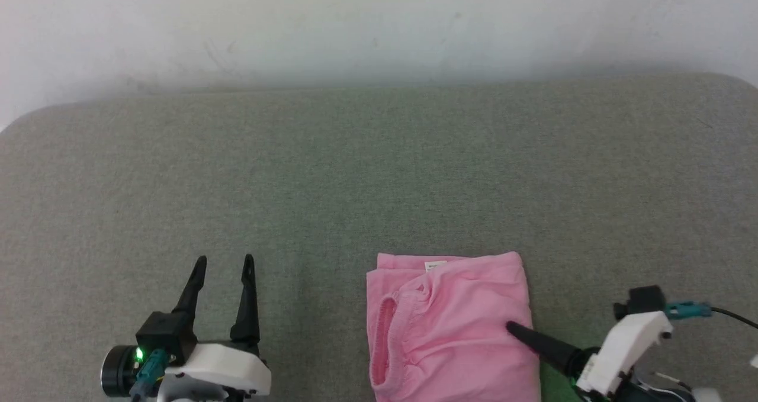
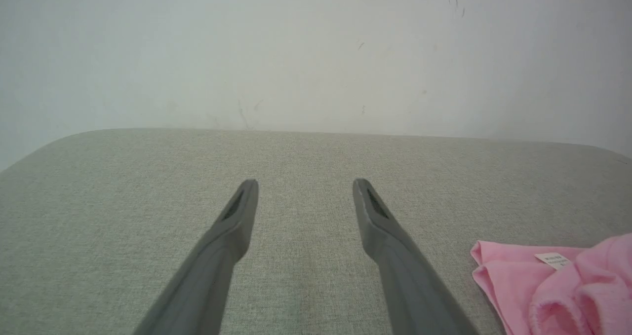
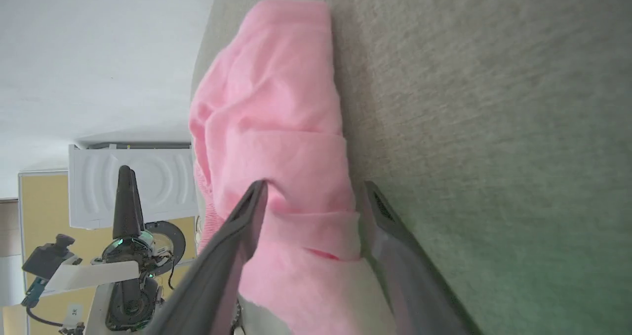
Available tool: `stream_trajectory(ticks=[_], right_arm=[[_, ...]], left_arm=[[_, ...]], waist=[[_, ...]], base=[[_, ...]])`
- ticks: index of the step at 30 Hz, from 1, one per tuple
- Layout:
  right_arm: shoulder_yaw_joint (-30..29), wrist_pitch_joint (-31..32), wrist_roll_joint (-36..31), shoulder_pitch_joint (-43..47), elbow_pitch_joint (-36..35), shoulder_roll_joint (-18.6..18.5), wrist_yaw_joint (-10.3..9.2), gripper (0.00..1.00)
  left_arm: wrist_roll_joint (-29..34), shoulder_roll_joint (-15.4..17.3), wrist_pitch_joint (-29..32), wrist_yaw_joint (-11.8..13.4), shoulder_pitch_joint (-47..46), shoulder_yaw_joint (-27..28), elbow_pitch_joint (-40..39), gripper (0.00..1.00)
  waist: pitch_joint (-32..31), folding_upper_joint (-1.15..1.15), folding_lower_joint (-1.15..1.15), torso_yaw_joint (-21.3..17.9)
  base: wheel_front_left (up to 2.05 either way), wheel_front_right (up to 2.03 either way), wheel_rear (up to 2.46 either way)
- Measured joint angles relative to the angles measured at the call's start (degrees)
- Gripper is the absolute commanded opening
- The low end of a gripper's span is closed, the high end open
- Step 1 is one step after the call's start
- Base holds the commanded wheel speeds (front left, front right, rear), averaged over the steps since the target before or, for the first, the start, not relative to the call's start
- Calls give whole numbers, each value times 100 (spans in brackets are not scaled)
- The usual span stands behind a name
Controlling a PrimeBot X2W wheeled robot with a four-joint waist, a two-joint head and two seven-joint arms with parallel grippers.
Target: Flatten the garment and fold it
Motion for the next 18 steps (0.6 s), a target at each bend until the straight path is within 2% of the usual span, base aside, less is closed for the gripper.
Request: stream_trajectory(ticks=[2, 3, 4, 5, 6, 8, 11, 14, 18], right_arm=[[177, 99, 15, -125, 282, 16, 0, 100], [263, 163, 24, -175, 385, 21, 1, 95], [335, 175, 23, -218, 444, 15, 3, 46], [399, 190, 23, -261, 477, 1, 3, 20], [459, 187, 23, -297, 489, -10, 1, 0], [679, 134, -93, -320, 472, -112, 1, 0], [1161, -116, -687, -321, 188, -452, 0, 0], [1684, -570, -1695, -403, -216, -846, 1, 0], [2028, -825, -2743, -557, -498, -1252, 1, 0]], left_arm=[[-14, 1, 0, 0, -36, -52, 8, 100], [-15, 1, -1, 1, -37, -76, 15, 100], [-16, -1, -1, 1, -38, -97, 25, 100], [-27, -1, 0, 2, -38, -111, 34, 100], [-49, 0, 0, 2, -38, -120, 37, 100], [-70, 0, -1, 9, -38, -140, 49, 100], [-111, 0, 0, 12, -9, -129, 59, 100], [-104, 2, 0, 18, 42, -109, 37, 100], [-100, -4, -1, 63, 119, -134, -29, 100]], waist=[[26, 0, 0, 46], [31, 0, 0, 72], [30, 0, 0, 94], [25, 0, 0, 111], [15, 0, 0, 122], [-24, 0, 0, 128], [-123, 0, -1, 101], [-195, 0, -1, 6], [-243, 0, -1, -194]], base=[[0, 0, 0], [0, 0, 0], [0, 0, 0], [0, 0, 0], [0, 0, 0], [0, 0, 0], [0, 0, 0], [0, 0, 0], [0, 0, 0]])
